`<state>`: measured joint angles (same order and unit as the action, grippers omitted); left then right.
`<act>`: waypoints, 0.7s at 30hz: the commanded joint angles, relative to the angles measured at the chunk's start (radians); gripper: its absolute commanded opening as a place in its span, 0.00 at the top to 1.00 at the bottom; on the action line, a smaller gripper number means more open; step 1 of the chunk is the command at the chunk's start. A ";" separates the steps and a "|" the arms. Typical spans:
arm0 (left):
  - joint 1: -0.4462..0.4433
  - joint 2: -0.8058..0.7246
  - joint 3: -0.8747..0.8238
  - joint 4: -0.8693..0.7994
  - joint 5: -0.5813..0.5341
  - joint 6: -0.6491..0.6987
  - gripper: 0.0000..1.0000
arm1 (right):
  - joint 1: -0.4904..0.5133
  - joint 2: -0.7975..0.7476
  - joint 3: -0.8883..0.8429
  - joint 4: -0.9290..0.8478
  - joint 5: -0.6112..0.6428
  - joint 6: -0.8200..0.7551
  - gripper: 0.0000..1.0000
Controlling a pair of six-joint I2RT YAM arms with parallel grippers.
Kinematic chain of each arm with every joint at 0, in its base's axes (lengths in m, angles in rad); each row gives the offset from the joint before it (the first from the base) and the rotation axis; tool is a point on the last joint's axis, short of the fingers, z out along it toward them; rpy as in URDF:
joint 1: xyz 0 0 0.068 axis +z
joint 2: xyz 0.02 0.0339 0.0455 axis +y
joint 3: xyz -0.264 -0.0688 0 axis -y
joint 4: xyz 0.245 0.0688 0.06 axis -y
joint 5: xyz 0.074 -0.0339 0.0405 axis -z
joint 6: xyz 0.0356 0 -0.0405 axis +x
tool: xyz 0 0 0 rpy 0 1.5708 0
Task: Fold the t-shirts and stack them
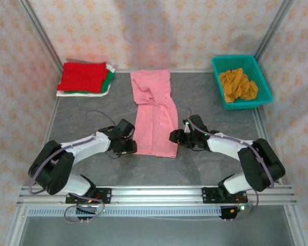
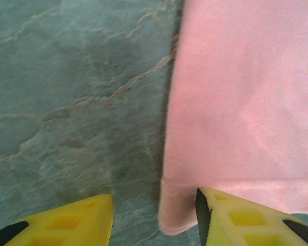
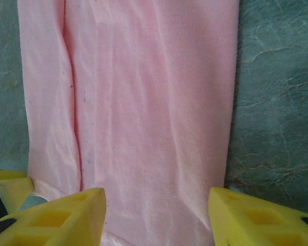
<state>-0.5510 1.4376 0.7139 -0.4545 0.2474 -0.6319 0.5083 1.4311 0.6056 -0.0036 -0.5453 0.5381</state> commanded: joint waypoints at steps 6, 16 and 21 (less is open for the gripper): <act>-0.038 0.032 0.048 0.016 -0.012 -0.025 0.57 | 0.007 0.018 -0.027 0.028 0.033 0.004 0.46; -0.040 0.028 0.035 -0.027 -0.090 -0.055 0.57 | 0.007 -0.035 -0.045 0.015 0.045 -0.002 0.46; -0.040 0.050 0.033 -0.002 -0.078 -0.040 0.61 | 0.007 -0.038 -0.049 0.016 0.041 0.000 0.46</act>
<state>-0.5831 1.4895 0.7502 -0.4450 0.2008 -0.6659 0.5083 1.4155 0.5690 0.0013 -0.5274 0.5381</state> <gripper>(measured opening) 0.397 0.543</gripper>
